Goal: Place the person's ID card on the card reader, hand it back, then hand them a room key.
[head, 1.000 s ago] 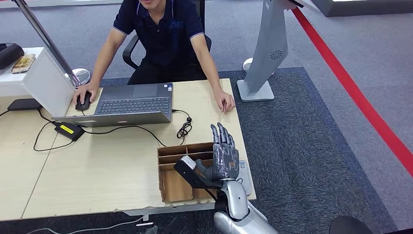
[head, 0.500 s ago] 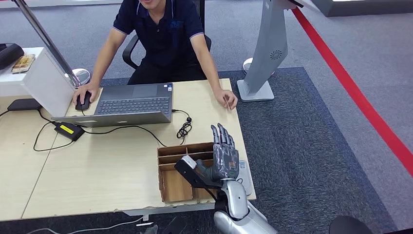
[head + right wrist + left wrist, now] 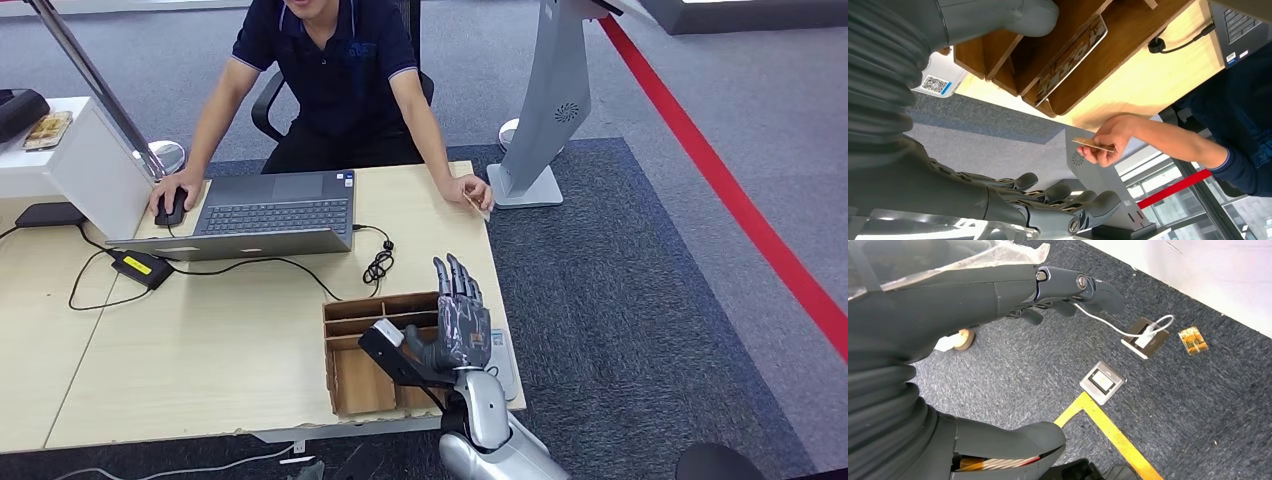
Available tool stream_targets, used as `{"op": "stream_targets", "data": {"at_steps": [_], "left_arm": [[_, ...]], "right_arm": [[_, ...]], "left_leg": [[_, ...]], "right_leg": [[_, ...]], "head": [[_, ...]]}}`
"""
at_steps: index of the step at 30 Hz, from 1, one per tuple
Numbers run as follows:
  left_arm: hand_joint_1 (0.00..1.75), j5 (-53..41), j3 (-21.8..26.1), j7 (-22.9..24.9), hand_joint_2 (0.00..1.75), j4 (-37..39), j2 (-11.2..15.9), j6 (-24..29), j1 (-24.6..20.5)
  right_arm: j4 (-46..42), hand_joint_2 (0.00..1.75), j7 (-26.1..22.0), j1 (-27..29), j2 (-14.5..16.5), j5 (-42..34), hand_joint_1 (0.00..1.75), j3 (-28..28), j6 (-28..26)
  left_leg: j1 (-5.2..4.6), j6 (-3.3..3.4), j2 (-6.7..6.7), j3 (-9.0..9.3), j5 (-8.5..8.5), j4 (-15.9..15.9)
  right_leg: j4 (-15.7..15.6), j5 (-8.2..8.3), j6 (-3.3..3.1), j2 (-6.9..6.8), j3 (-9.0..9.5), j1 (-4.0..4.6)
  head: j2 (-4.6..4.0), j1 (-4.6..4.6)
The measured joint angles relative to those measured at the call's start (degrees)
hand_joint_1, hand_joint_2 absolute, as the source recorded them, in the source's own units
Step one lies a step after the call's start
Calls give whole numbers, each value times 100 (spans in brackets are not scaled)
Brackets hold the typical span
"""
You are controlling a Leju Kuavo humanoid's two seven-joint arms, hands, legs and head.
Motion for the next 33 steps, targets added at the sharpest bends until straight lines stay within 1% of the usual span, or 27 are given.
{"op": "stream_targets", "data": {"at_steps": [5,12,16,20,25,30,33], "left_arm": [[0,0,0,1,175,0,-1,0,0],[0,0,0,-20,175,0,-2,-4,-6],[0,0,0,-39,175,0,-1,-10,-9],[0,0,0,-43,175,0,-2,-11,-10],[0,0,0,-47,175,0,-1,-11,-12],[0,0,0,-55,175,0,-2,-17,-15],[0,0,0,-65,175,0,-1,-26,-19]], "right_arm": [[2,175,0,0,0,0,16,0,0],[7,175,0,0,7,-35,27,0,-11],[10,175,0,-1,14,-37,38,0,-20],[16,175,0,-1,15,-37,41,0,-24],[32,175,0,-2,16,-37,51,0,-24],[50,175,0,-2,25,-42,50,1,-24],[57,175,-1,-3,30,-50,56,2,-24]], "left_leg": [[0,0,0,0,0,0],[0,0,0,0,0,0],[0,0,0,0,0,0],[0,0,0,0,0,0],[0,0,0,0,0,0],[0,0,0,0,0,0],[0,0,0,0,0,0]], "right_leg": [[0,0,0,0,0,0],[0,0,0,0,0,0],[0,0,0,0,0,0],[0,0,0,0,0,0],[0,0,0,0,0,0],[0,0,0,0,0,0],[0,0,0,0,0,0]], "head": [[0,-1],[0,-1],[0,-1],[0,0],[0,0],[0,-1],[0,-1]]}}
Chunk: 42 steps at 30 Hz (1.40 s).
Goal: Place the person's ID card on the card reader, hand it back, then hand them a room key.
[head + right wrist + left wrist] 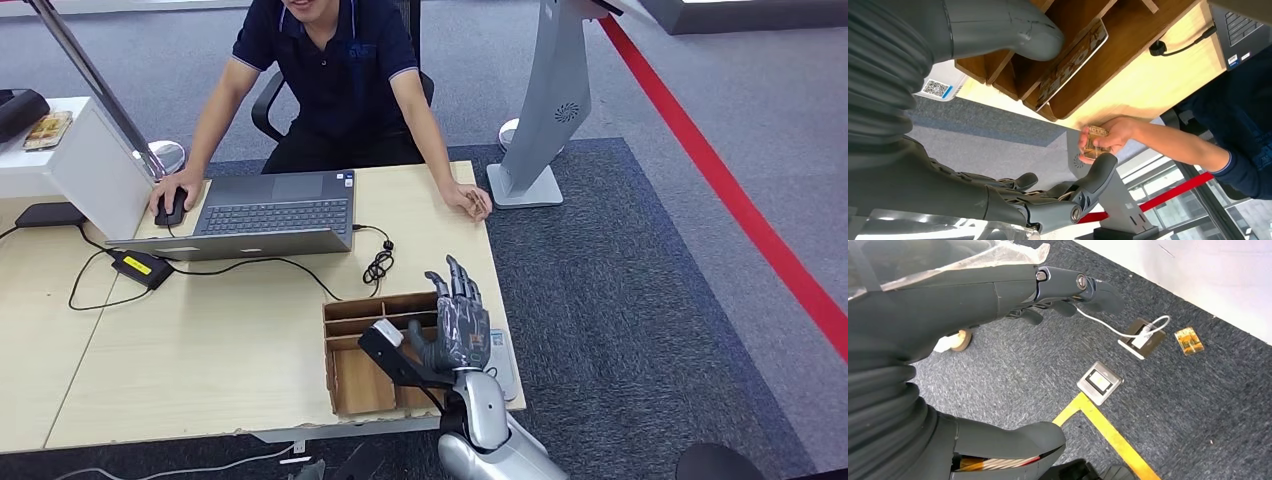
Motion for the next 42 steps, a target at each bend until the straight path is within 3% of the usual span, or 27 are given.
{"op": "stream_targets", "data": {"at_steps": [15,24,35,42], "left_arm": [[0,0,0,-15,175,0,0,-31,-9],[0,0,0,-16,175,0,-1,-36,-11],[0,0,0,-16,175,0,1,-36,-12],[0,0,0,-16,175,0,1,-36,-12]], "right_arm": [[85,175,-13,2,16,-20,58,0,2],[135,175,-16,3,30,-22,69,0,2],[144,175,-16,3,31,-22,67,0,2],[144,175,-16,3,31,-22,79,0,2]], "left_leg": [[0,0,0,0,0,0],[0,0,0,0,0,0],[0,0,0,0,0,0],[0,0,0,0,0,0]], "right_leg": [[0,0,0,0,0,0],[0,0,0,0,0,0],[0,0,0,0,0,0],[0,0,0,0,0,0]], "head": [[0,1],[0,0],[0,0],[0,1]]}}
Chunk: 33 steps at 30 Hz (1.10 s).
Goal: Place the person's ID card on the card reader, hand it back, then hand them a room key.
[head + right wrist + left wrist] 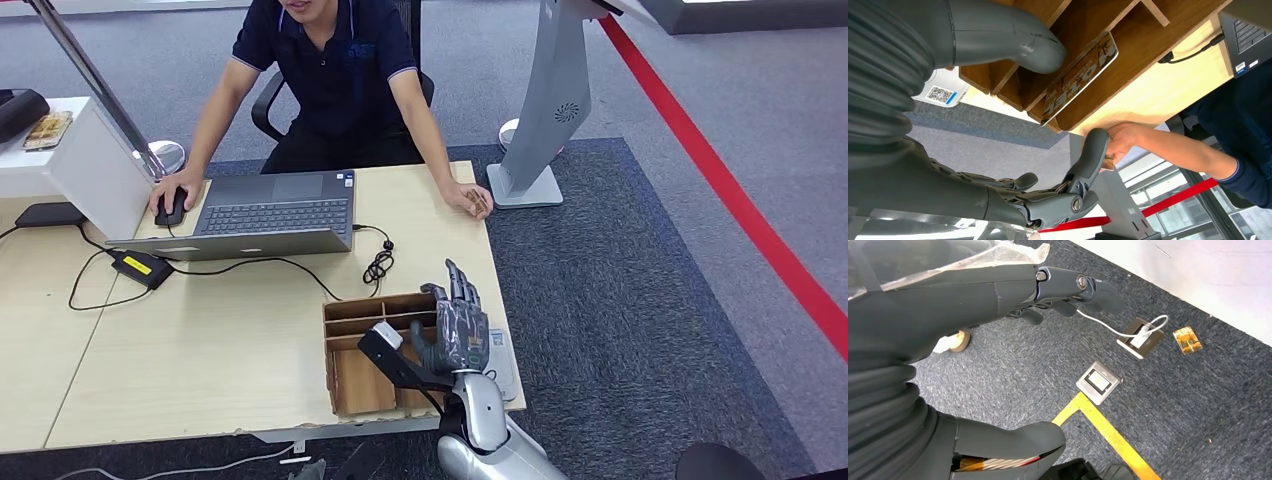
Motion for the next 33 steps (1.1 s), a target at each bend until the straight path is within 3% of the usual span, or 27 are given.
{"op": "stream_targets", "data": {"at_steps": [1,5,20,33], "left_arm": [[0,0,0,0,175,0,0,0,0],[0,0,0,0,175,0,0,0,0],[0,-7,0,-41,175,0,-2,-9,-2],[0,28,0,-62,175,3,1,55,10]], "right_arm": [[0,175,0,0,0,0,85,0,1],[1,175,0,0,0,0,175,0,2],[87,175,-182,-32,28,-286,175,0,-72],[4,175,-278,26,22,-105,175,-77,-79]], "left_leg": [[0,0,0,0,0,0],[0,0,0,0,0,0],[0,0,0,0,0,0],[0,0,0,2,0,0]], "right_leg": [[0,0,0,0,0,0],[0,0,0,0,0,0],[0,0,0,0,0,0],[0,0,0,0,0,0]], "head": [[0,-1],[0,0],[0,1],[0,0]]}}
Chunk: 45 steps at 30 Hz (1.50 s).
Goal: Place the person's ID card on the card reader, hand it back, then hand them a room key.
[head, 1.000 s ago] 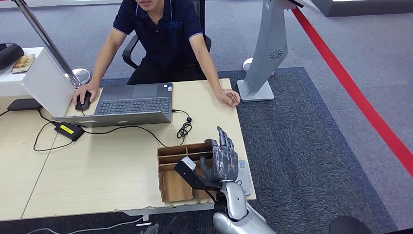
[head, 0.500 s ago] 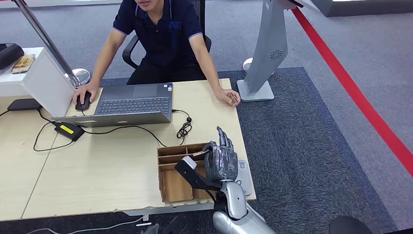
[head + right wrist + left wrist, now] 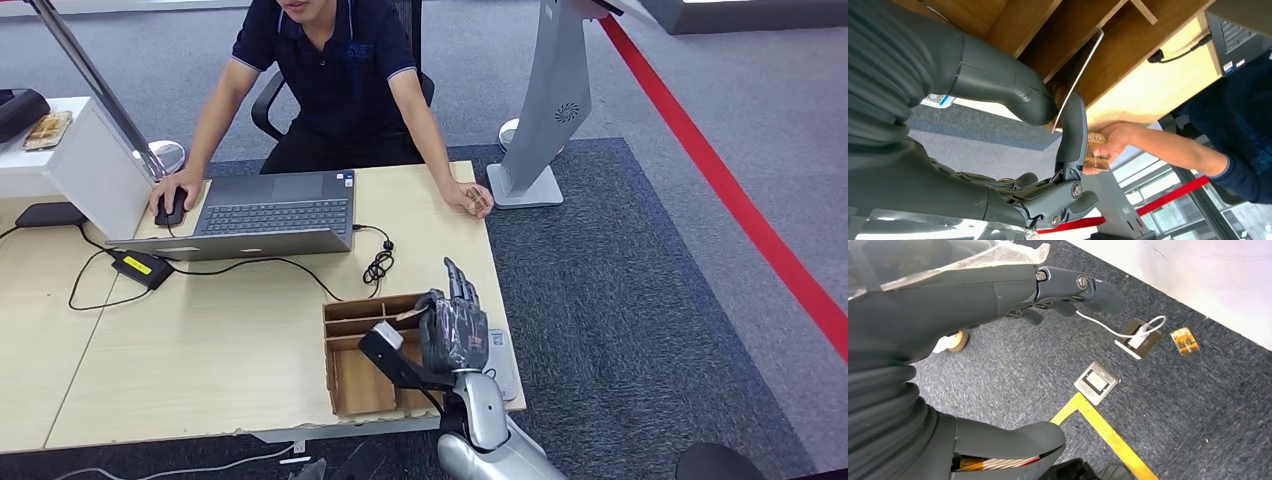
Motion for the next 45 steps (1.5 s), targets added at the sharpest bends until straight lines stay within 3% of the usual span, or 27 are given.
{"op": "stream_targets", "data": {"at_steps": [7,18,21,25,34,45], "left_arm": [[0,317,3,-230,175,41,83,345,121],[0,829,37,-447,175,150,238,728,413],[0,889,65,-480,175,165,265,762,442],[0,926,96,-517,175,192,285,775,450],[0,1003,98,-528,175,196,292,774,403],[0,1010,98,-509,175,196,245,776,314]], "right_arm": [[-1046,175,382,443,-220,591,175,-369,-9],[-4157,175,940,1911,-956,1441,175,-1704,-44],[-4827,175,877,2210,-1063,1415,175,-2085,-43],[-5427,175,429,2436,-1076,1082,175,-2522,-38],[-5636,175,-629,2297,-792,436,175,-2853,-16],[-4837,175,-813,1498,-411,208,175,-2543,18]], "left_leg": [[0,0,0,0,-2,0],[-7,5,-1,-1,-6,1],[-7,6,-1,0,-6,0],[-7,6,-1,1,-5,0],[-4,3,-1,1,-2,0],[-5,4,-1,0,0,0]], "right_leg": [[-1,-1,1,0,-2,0],[-5,-2,2,0,-2,-7],[-5,-1,2,0,-1,-7],[-5,-1,2,0,0,-6],[-2,0,1,0,4,-4],[0,1,1,0,6,-4]], "head": [[0,0],[0,0],[0,0],[0,0],[0,-1],[0,-1]]}}
